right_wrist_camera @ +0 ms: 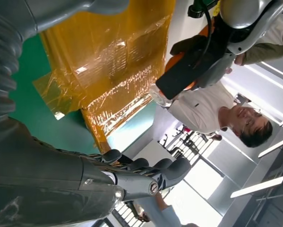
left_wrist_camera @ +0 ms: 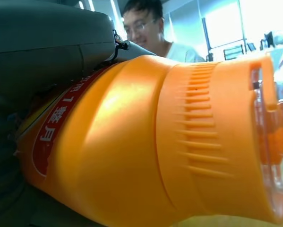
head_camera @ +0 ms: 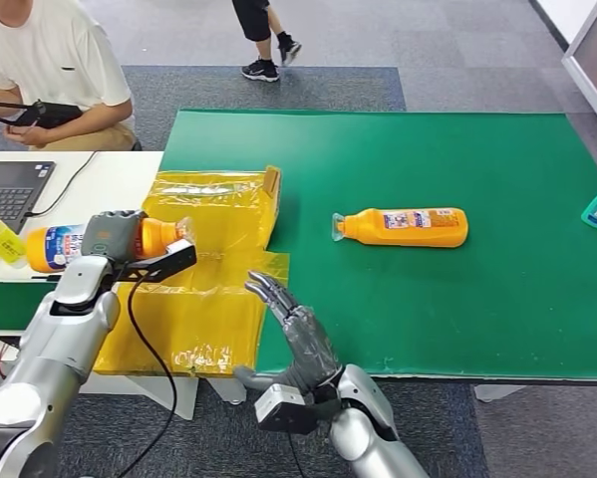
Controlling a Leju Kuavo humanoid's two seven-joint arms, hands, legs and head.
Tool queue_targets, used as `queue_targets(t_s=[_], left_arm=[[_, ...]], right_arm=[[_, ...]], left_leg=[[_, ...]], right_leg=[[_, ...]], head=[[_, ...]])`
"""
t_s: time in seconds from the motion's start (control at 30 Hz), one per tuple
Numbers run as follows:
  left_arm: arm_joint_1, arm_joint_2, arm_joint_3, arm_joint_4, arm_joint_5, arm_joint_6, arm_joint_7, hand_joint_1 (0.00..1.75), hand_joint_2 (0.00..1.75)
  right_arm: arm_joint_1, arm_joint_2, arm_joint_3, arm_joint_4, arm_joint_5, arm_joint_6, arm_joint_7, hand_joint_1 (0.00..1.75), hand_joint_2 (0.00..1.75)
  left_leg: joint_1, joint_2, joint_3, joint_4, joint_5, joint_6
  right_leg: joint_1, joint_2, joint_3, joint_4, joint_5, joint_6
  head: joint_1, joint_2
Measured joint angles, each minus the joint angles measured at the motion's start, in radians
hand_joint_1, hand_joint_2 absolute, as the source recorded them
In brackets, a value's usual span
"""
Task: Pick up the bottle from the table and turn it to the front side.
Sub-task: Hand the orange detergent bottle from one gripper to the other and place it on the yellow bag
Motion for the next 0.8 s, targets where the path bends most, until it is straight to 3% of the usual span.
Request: queue_targets(t_s=[0.4,0.8], left_arm=[[-0.047,-0.082,-0.064,0.16,0.0,0.023,0.015,1.75,1.75],[-0.054,-0.154,-0.131,0.22,0.0,0.034,0.016,1.75,1.75]], right_arm=[[0.02,0.0,0.014,-0.01,-0.003,0.003,-0.001,0.0,1.75],[0.041,0.0,0.022,-0.024,-0.005,0.007,-0.002,0.0,1.75]], left_leg=[[0.0,0.0,0.0,0.0,0.0,0.0],[0.0,0.0,-0.001,0.0,0.0,0.0]], right_leg=[[0.0,0.0,0.0,0.0,0.0,0.0],[0.0,0.0,-0.001,0.0,0.001,0.0]], head=[[0.0,0.0],[0.0,0.0]])
